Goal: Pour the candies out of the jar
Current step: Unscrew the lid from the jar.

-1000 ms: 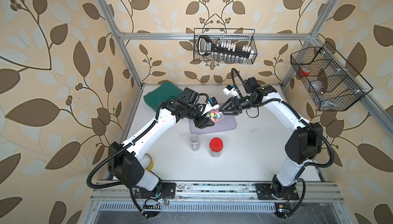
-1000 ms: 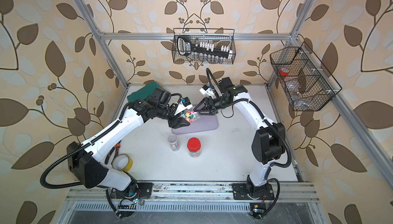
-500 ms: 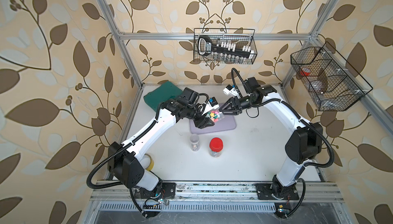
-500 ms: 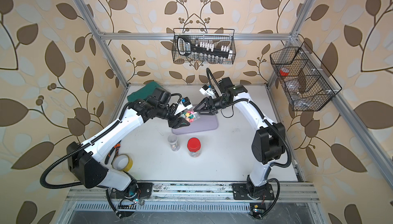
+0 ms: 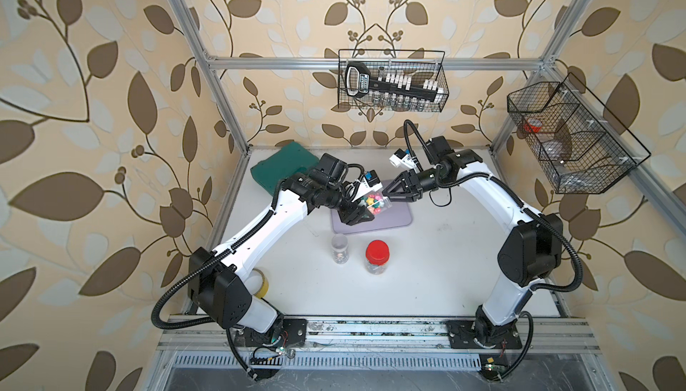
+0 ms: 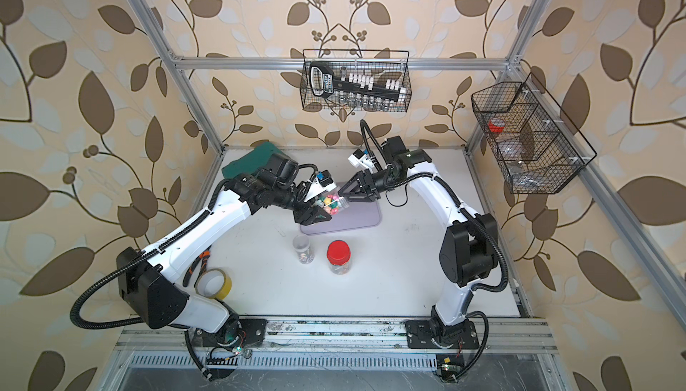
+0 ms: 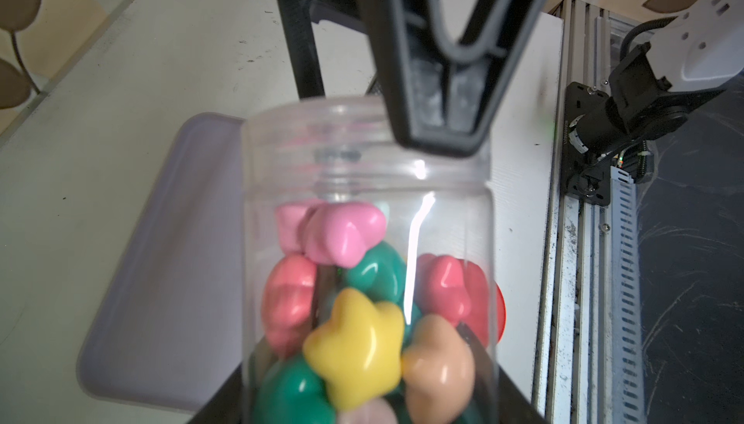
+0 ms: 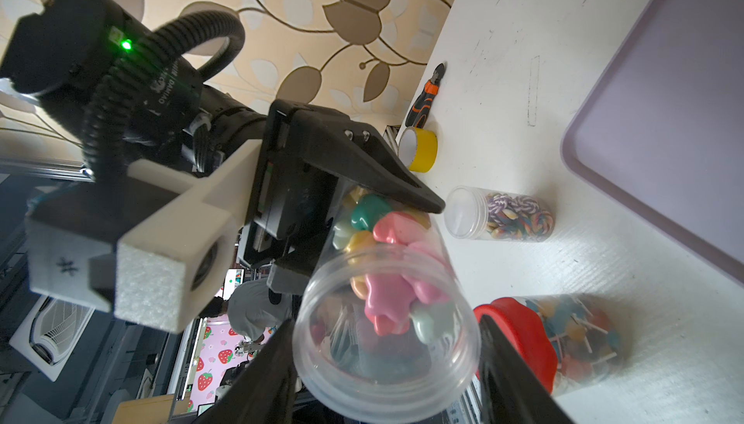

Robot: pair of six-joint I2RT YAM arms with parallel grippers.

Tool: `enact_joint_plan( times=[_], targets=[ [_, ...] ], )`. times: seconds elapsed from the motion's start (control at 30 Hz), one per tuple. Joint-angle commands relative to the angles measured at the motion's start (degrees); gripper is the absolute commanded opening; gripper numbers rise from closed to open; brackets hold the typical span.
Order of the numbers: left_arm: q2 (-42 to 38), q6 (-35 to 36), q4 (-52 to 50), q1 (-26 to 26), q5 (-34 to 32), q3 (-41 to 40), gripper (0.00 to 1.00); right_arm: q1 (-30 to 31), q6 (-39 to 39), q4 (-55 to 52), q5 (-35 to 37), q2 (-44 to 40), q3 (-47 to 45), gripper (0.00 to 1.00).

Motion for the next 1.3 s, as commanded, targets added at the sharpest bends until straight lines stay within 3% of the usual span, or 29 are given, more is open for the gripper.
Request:
enact_joint_plan(
  times=[0.0,0.17,0.4,0.63,0.97,1.27],
  targets=[
    [-3.3,-1.5,7.7,-0.2,6.9,0.8,0.60,0.3,-4.3,-0.1,0.0,-1.1,-2.0,0.50],
    [-2.5,-3.7,9.8,-0.2,9.5,1.0,0.60,0.6,-7.1,1.7,0.9,-2.4,-3.5,0.46],
    [-0.1,-5.2,10.6,-0.1,12.7,2.4,0.60,0.6,-14.1,4.2,-4.6,-4.7,-6.0,0.44],
    [0.8,-6.6,11.6,0.3,15.5,3.4,0.60,0.8,-19.2,5.1,-5.4,-6.2,-7.9,0.43],
    [0.7,-7.7,12.0,1.1,17.8,3.4,0.60,-2.0,-27.5,6.1,-14.5,-7.6,-9.8,0.43],
    [0.5,-7.7,11.8,1.3,18.1,2.6,0.60,-4.2,-26.1,7.0,-13.0,-8.2,-9.9,0.42]
  ],
)
